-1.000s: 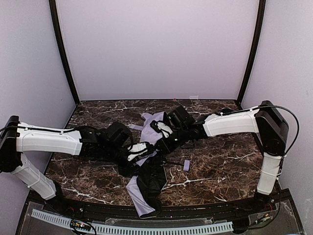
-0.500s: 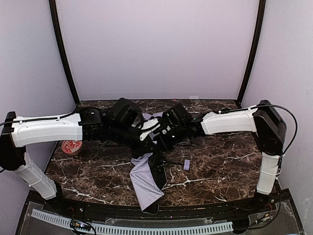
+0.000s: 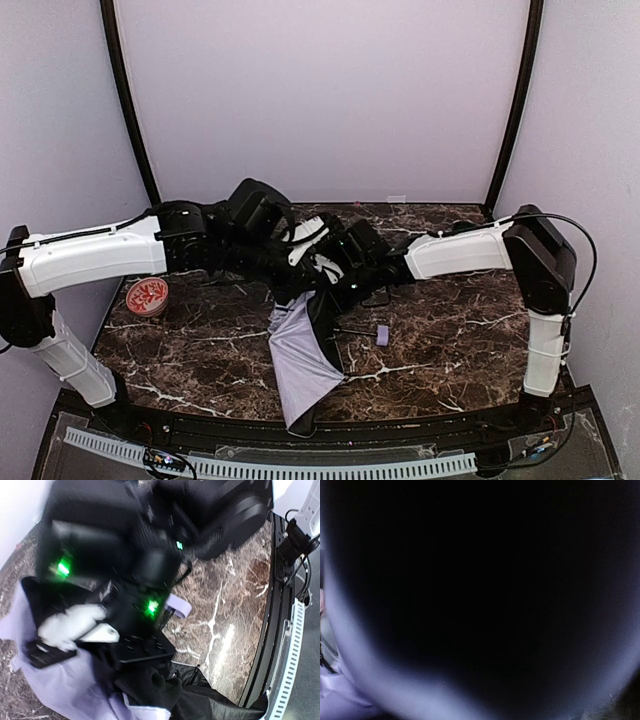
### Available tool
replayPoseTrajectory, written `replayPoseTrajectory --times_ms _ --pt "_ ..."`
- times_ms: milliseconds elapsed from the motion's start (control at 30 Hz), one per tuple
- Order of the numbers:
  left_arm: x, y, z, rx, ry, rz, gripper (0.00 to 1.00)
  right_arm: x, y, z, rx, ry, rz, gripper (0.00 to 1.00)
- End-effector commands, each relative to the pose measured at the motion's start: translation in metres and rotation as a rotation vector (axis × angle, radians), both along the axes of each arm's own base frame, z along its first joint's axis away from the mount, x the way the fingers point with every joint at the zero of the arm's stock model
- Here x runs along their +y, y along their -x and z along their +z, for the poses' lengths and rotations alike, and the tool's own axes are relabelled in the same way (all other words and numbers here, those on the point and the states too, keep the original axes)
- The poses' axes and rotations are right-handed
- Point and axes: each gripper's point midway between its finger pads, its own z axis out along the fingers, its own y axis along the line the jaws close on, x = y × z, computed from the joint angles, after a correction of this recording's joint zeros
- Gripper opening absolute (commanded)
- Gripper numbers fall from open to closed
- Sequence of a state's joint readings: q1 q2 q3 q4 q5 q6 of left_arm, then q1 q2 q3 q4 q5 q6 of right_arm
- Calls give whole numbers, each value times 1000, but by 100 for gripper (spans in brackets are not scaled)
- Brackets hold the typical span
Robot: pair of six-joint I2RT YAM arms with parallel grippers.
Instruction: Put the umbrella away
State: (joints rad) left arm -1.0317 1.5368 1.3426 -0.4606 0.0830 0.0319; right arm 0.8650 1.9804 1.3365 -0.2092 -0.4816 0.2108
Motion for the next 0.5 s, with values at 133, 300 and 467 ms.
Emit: replayPoseTrajectory --times_ms 133,300,467 --pt "1 -22 68 -153 98 82 0 3 65 -1 128 -76 192 40" --pt "16 -30 46 -126 26 150 0 -17 43 12 59 -57 100 46" --pt "28 -28 33 -105 4 179 0 -40 19 40 -39 -39 -7 60"
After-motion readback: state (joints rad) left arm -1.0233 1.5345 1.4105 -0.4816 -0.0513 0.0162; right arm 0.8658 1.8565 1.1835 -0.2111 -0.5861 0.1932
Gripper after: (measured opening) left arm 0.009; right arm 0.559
